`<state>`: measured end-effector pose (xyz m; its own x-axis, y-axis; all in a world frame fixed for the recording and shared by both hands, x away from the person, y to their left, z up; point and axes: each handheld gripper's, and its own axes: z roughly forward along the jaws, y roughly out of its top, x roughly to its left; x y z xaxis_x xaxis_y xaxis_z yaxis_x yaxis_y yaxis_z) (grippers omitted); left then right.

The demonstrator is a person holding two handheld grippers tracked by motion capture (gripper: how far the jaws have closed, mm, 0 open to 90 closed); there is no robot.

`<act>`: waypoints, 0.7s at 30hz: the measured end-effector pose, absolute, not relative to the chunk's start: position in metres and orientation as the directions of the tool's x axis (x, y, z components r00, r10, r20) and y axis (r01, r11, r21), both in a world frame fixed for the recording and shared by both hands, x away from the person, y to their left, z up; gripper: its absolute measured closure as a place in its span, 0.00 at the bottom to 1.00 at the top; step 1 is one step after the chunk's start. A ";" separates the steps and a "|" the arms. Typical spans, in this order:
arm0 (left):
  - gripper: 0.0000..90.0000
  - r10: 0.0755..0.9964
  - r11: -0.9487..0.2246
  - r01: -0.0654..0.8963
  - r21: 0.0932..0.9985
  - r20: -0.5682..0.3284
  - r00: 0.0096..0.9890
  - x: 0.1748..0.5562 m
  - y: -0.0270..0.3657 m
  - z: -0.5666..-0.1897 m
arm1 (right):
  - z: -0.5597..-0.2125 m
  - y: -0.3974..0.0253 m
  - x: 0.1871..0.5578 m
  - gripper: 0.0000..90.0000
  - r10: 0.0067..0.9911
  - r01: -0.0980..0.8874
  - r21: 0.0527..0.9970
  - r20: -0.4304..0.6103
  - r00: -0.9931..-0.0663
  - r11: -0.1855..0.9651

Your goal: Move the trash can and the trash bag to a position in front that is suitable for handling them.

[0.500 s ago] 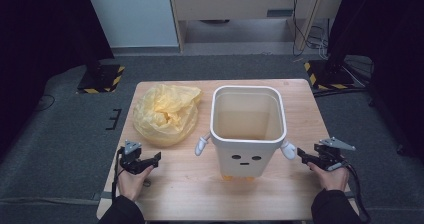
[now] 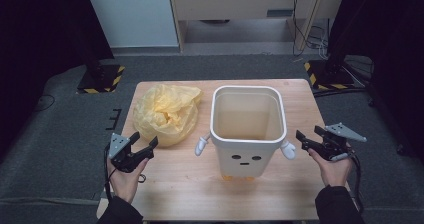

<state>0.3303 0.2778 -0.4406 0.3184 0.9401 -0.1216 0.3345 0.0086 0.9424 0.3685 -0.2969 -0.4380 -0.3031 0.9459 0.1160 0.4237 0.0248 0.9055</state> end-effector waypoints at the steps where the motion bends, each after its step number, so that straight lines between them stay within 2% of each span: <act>1: 0.29 0.936 0.016 0.316 0.949 -0.126 0.330 0.329 0.276 -0.436 | -0.433 -0.297 0.368 0.28 0.945 0.414 0.910 0.110 -0.309 0.030; 4: 0.29 0.916 0.041 0.283 0.958 -0.149 0.373 0.326 0.269 -0.420 | -0.423 -0.295 0.369 0.28 0.942 0.386 0.922 0.100 -0.322 0.034; 10: 0.30 0.892 0.045 0.210 0.977 -0.134 0.432 0.317 0.258 -0.386 | -0.385 -0.285 0.363 0.25 0.918 0.326 0.945 0.118 -0.378 0.013; 13: 0.31 0.879 0.041 0.178 0.983 -0.120 0.461 0.312 0.249 -0.373 | -0.377 -0.280 0.360 0.25 0.907 0.309 0.951 0.112 -0.406 0.021; 19: 0.36 0.845 0.008 0.178 0.984 -0.102 0.526 0.306 0.221 -0.368 | -0.371 -0.263 0.349 0.28 0.865 0.299 0.952 0.099 -0.492 0.061; 21: 0.37 0.828 -0.004 0.181 0.983 -0.098 0.552 0.304 0.212 -0.369 | -0.372 -0.256 0.346 0.30 0.846 0.323 0.942 0.097 -0.525 0.093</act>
<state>0.3044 0.2118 -0.3694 0.5525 0.8277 -0.0985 0.1813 -0.0040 0.9834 0.3463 -0.2563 -0.3722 -0.5249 0.8457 0.0966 0.3233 0.0931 0.9417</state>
